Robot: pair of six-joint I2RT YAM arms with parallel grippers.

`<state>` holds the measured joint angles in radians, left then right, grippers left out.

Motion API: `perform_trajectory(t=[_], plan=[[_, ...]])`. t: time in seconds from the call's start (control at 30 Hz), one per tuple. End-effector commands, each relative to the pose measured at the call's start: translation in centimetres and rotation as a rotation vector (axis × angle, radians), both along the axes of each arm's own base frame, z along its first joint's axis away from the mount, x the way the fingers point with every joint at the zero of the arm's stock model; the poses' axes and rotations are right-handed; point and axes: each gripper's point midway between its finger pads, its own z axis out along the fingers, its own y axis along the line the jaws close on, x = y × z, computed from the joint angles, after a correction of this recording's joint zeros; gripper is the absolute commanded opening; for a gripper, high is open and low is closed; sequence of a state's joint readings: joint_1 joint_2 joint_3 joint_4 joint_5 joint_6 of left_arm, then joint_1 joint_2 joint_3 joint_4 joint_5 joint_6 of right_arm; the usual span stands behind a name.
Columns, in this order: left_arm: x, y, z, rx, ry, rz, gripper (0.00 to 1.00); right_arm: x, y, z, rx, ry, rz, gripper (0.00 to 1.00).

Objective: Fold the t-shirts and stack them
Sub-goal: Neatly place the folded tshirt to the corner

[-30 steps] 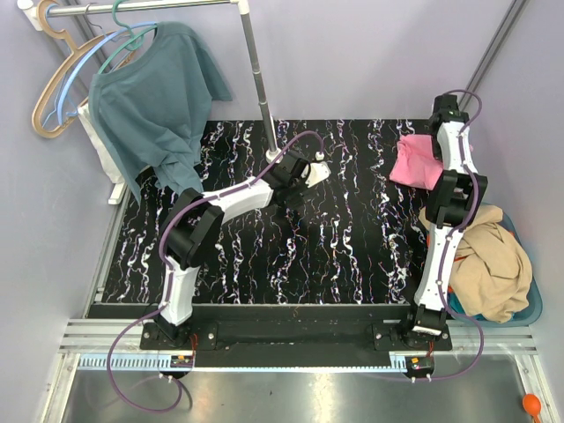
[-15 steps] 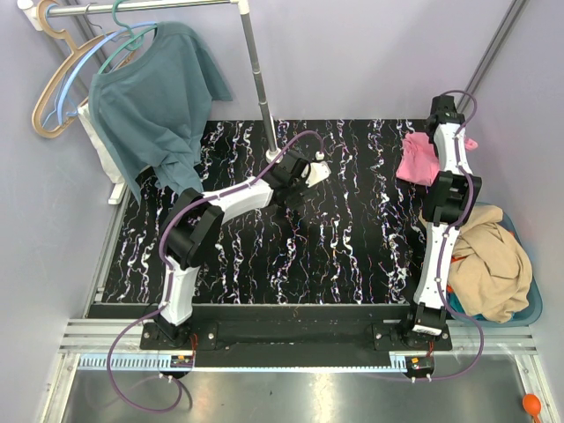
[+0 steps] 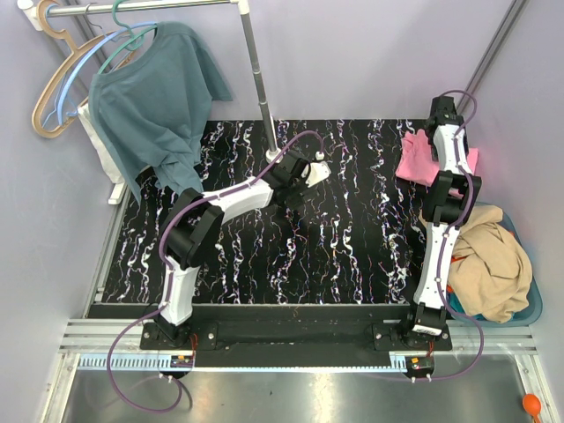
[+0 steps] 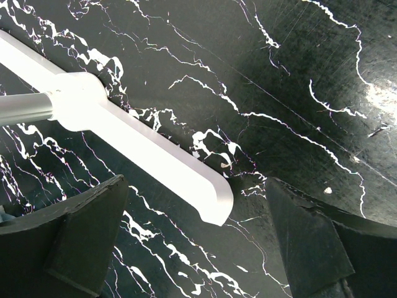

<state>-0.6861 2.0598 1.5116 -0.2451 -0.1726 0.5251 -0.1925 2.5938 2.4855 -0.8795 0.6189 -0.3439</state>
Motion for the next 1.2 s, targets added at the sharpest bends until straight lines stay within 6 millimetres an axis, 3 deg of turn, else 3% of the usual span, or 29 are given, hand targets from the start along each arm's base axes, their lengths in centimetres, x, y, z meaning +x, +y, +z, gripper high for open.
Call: perform_trajectory(t=[0.0,0.07,0.13,0.17,0.23,0.27,0.3,0.33,0.37,0.4,0.43,0.47,0.5,0.53,0.6,0.63,0.7,0.73,0.77,0.9,1.03,1.07,1.13,1.17], plan=[[0.6,-0.4,2.8,-0.064,-0.062,0.012,0.99,0.4,0.1,5.6,-0.013,-0.138,-0.015,0.7],[0.5,-0.3,2.9,-0.076,-0.057,0.021,0.99,0.3,0.6,6.9,0.006,-0.171,-0.012,0.81],[0.5,-0.2,3.6,-0.097,-0.058,0.036,0.99,0.0,1.3,6.6,0.048,-0.176,-0.005,0.86],[0.5,0.1,3.7,-0.111,-0.054,0.07,0.99,-0.3,1.6,8.0,0.058,-0.204,-0.001,0.88],[0.9,0.6,4.8,-0.134,-0.073,0.116,0.99,-1.0,2.6,7.6,0.113,-0.202,0.013,0.95],[1.1,1.1,5.3,-0.145,-0.084,0.152,0.99,-1.4,3.0,9.1,0.128,-0.232,0.022,1.0],[1.1,1.4,6.1,-0.16,-0.096,0.169,0.99,-1.8,4.0,8.2,0.172,-0.217,0.045,1.0],[1.2,1.9,6.5,-0.169,-0.1,0.189,0.99,-2.3,4.5,10.1,0.181,-0.258,0.059,1.0],[1.3,2.2,7.1,-0.192,-0.103,0.214,0.99,-2.6,5.0,10.4,0.184,-0.265,0.07,1.0],[1.2,2.6,8.1,-0.209,-0.113,0.228,0.99,-3.1,6.0,9.3,0.194,-0.25,0.086,1.0],[1.5,3.2,8.6,-0.224,-0.115,0.246,0.99,-3.8,6.6,11.6,0.197,-0.3,0.105,1.0],[1.5,3.5,9.2,-0.251,-0.114,0.267,0.99,-4.3,7.3,11.9,0.207,-0.315,0.122,1.0],[1.3,4.1,10.1,-0.265,-0.111,0.282,0.99,-4.8,8.3,11.0,0.241,-0.312,0.149,1.0],[1.7,4.7,10.7,-0.282,-0.113,0.299,0.99,-5.5,9.4,13.3,0.247,-0.363,0.177,1.0],[1.7,5.9,12.4,-0.316,-0.13,0.334,0.99,-6.7,11.0,13.2,0.28,-0.365,0.214,1.0],[2.0,7.0,13.1,-0.328,-0.148,0.362,0.99,-7.4,12.0,15.1,0.28,-0.405,0.241,1.0],[1.9,8.3,14.9,-0.368,-0.185,0.397,0.99,-8.5,13.7,15.1,0.309,-0.407,0.283,1.0],[2.0,9.2,15.4,-0.376,-0.198,0.415,0.99,-9.3,14.9,16.7,0.322,-0.442,0.312,1.0],[1.6,9.8,17.1,-0.402,-0.227,0.422,0.99,-9.7,16.0,17.0,0.354,-0.448,0.348,1.0],[0.1,12.1,19.0,-0.41,-0.295,0.442,0.99,-12.4,18.9,18.1,0.471,-0.458,0.423,1.0],[-1.9,13.7,20.7,-0.425,-0.342,0.462,0.99,-14.1,20.0,19.5,0.526,-0.501,0.442,1.0],[-2.6,14.4,21.9,-0.446,-0.369,0.476,0.99,-14.4,20.0,19.6,0.531,-0.504,0.435,1.0],[-3.5,15.4,22.0,-0.454,-0.388,0.503,0.99,-15.4,20.9,20.0,0.57,-0.509,0.456,1.0],[-4.3,16.2,23.7,-0.489,-0.435,0.521,0.99,-15.7,21.2,20.2,0.587,-0.516,0.467,1.0]])
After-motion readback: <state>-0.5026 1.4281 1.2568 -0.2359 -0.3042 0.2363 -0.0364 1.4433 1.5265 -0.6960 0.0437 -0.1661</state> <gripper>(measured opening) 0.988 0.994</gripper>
